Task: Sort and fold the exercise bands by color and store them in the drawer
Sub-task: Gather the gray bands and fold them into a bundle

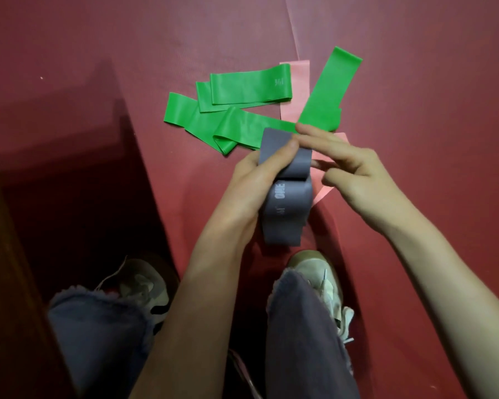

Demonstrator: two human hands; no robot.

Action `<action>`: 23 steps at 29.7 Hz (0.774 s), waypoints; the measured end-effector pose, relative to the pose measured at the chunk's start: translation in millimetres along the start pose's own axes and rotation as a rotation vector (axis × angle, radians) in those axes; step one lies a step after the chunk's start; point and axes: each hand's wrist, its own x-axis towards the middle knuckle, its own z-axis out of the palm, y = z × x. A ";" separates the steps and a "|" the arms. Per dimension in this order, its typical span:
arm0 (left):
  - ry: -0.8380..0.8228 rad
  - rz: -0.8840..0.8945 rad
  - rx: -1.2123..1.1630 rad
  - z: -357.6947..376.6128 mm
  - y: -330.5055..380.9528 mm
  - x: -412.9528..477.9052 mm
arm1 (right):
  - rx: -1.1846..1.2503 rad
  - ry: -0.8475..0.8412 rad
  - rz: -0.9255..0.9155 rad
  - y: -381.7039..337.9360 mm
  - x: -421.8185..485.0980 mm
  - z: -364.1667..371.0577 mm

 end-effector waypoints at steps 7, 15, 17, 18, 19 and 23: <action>0.002 0.155 0.112 1.4 -0.2 1.9 | 0.344 -0.011 0.261 9.0 -5.9 -5.6; -0.077 0.183 0.082 -0.7 1.0 3.2 | 0.125 -0.051 0.236 -9.7 -5.9 1.0; -0.087 0.194 0.096 -0.8 -1.2 4.7 | 0.145 -0.022 0.275 -11.3 -4.6 3.3; -0.089 0.187 0.108 -0.7 -0.5 4.9 | 0.163 -0.004 0.301 -10.7 -4.7 3.4; -0.088 0.177 0.117 -0.6 0.9 4.5 | 0.185 0.007 0.326 -10.0 -4.6 3.3; -0.102 0.189 0.059 -2.0 -0.8 3.2 | 0.335 -0.020 0.355 -3.7 -3.0 1.7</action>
